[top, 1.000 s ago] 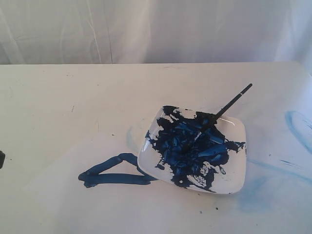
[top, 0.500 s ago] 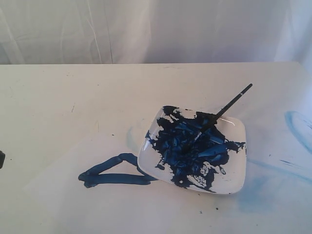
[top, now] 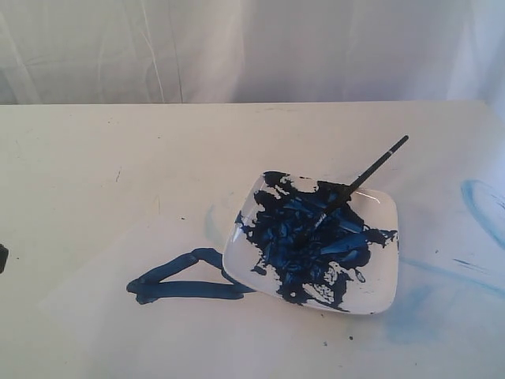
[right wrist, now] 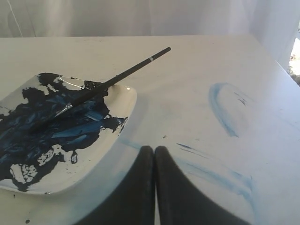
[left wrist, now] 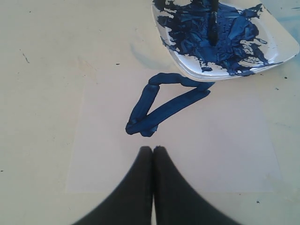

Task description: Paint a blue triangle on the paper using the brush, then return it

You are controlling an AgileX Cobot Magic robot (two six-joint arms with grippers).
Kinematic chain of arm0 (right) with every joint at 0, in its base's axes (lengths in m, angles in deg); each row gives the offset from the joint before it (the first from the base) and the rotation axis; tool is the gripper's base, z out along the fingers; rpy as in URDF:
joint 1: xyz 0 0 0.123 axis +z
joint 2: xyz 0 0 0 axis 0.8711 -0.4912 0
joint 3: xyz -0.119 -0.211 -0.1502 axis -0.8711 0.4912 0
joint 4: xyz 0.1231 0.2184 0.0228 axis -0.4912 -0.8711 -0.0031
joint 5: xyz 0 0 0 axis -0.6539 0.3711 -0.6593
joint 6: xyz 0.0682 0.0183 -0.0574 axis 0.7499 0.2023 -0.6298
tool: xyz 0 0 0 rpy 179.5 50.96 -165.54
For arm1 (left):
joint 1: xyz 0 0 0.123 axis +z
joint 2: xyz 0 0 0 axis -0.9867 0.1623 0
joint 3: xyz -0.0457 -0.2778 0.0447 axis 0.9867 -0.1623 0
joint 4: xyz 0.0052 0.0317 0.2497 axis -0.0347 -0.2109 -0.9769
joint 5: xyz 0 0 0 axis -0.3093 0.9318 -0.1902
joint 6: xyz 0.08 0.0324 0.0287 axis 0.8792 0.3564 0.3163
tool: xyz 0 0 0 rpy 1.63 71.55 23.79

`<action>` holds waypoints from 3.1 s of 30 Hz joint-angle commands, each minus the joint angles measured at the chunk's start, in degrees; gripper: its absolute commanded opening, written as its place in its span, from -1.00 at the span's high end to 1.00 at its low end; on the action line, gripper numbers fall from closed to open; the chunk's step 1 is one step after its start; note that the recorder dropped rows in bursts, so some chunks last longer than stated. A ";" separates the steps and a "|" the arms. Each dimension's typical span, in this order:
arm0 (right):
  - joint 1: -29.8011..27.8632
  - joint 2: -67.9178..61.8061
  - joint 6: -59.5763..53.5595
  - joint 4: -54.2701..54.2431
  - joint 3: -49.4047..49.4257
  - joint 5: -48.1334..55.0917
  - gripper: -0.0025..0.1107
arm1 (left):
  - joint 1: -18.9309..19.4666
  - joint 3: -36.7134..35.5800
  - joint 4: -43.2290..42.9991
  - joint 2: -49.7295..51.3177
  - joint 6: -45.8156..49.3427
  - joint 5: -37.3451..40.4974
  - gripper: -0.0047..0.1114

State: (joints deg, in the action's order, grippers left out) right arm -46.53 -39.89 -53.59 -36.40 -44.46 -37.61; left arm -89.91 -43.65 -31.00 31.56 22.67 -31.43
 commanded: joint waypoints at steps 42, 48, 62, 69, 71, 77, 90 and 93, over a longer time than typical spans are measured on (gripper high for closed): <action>-4.92 0.30 0.55 -0.16 0.06 -0.26 0.96 | -1.21 -0.40 0.73 -5.92 -0.08 0.09 0.92; -4.93 0.30 1.12 -0.16 0.06 -0.26 0.96 | -1.21 -0.40 0.73 -16.48 -0.08 0.09 0.92; -4.93 0.30 1.39 -0.16 0.06 -0.26 0.96 | -1.10 -0.40 0.73 -28.14 0.72 0.09 0.92; -4.93 0.30 1.39 -0.16 0.06 -0.26 0.96 | -1.10 -1.52 -1.62 -25.66 -0.88 -2.05 0.92; -4.93 0.30 1.39 -0.16 0.06 -0.26 0.96 | -1.10 -3.90 -3.29 -25.50 -5.79 -8.33 0.92; -4.93 0.30 1.39 -0.16 0.06 -0.26 0.96 | -1.10 -12.47 -18.99 -25.50 -35.68 -30.32 0.92; -4.93 0.30 1.39 -0.16 0.06 -0.26 0.96 | 0.73 -30.24 -30.03 -29.28 -39.92 -39.06 0.92; -4.93 0.30 1.39 -0.16 0.06 -0.26 0.96 | 5.57 -30.24 -27.42 -32.65 -40.02 -26.39 0.92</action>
State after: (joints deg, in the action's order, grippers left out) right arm -50.97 -39.89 -52.36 -36.50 -44.46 -37.61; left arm -87.91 -73.37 -60.24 1.72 -17.48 -65.50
